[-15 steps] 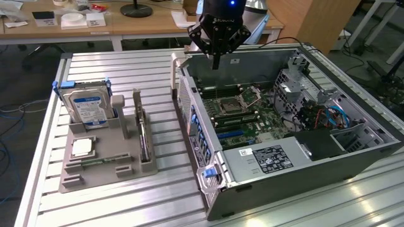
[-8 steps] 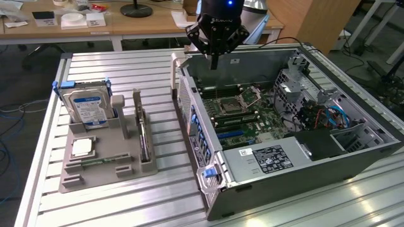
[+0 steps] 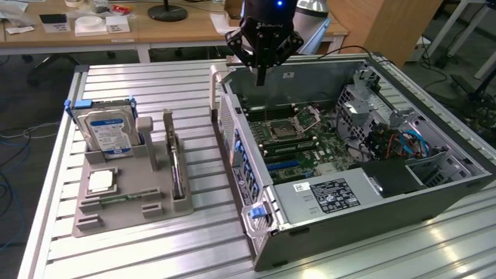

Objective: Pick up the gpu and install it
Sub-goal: 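Reach for the gpu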

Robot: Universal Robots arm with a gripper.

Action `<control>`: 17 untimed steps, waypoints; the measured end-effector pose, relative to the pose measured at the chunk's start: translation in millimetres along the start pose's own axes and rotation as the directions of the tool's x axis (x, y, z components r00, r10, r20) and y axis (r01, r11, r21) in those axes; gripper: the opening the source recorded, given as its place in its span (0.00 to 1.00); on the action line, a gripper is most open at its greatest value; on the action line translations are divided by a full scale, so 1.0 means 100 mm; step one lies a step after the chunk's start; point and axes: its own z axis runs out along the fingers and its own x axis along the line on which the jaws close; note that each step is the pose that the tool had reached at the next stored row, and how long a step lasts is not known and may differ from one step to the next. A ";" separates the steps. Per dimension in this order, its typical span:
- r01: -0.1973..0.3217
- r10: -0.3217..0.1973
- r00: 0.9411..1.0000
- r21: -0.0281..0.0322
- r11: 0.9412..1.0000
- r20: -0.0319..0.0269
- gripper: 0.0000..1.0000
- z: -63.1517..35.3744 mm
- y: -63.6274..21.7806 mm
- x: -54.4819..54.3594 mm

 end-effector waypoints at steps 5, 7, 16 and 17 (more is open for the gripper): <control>0.000 0.000 1.000 0.000 1.000 0.000 0.11 0.000 -0.002 0.03; 0.000 0.000 1.000 0.000 1.000 0.000 0.11 -0.001 -0.003 0.04; 0.000 0.000 1.000 0.000 1.000 0.000 0.11 -0.001 -0.007 0.09; 0.000 0.000 1.000 0.000 1.000 0.000 0.11 -0.001 -0.007 0.10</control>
